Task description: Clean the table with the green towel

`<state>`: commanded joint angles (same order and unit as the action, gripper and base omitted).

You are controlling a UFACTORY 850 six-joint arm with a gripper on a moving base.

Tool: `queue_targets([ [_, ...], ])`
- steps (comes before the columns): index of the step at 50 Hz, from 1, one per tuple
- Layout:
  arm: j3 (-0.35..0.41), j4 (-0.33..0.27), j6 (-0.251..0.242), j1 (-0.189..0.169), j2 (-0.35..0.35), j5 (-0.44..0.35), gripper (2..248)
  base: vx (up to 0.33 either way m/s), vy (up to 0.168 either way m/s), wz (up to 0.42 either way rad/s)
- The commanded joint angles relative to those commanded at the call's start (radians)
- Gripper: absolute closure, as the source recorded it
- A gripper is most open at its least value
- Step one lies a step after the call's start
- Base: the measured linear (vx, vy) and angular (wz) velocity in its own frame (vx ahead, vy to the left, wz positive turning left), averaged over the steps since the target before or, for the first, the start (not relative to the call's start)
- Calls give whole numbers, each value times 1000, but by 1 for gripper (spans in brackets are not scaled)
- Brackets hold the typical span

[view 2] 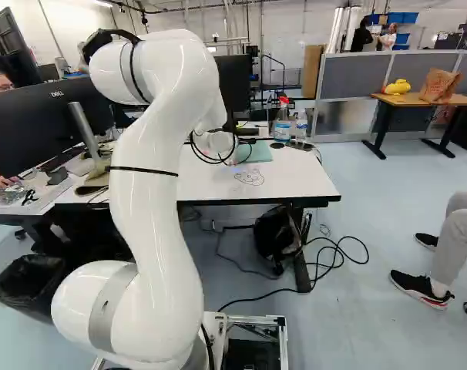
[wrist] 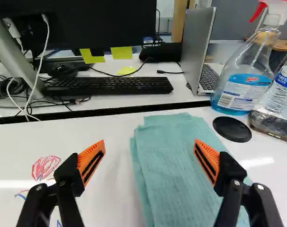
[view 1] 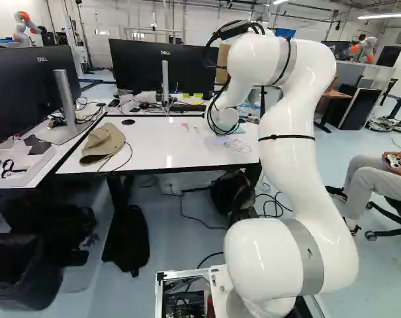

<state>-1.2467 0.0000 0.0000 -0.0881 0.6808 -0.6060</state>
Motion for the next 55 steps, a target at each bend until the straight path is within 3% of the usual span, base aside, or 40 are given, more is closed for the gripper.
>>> queue_targets([
  [55,-41,0,0,-75,29,229,3,0,0,0],
])
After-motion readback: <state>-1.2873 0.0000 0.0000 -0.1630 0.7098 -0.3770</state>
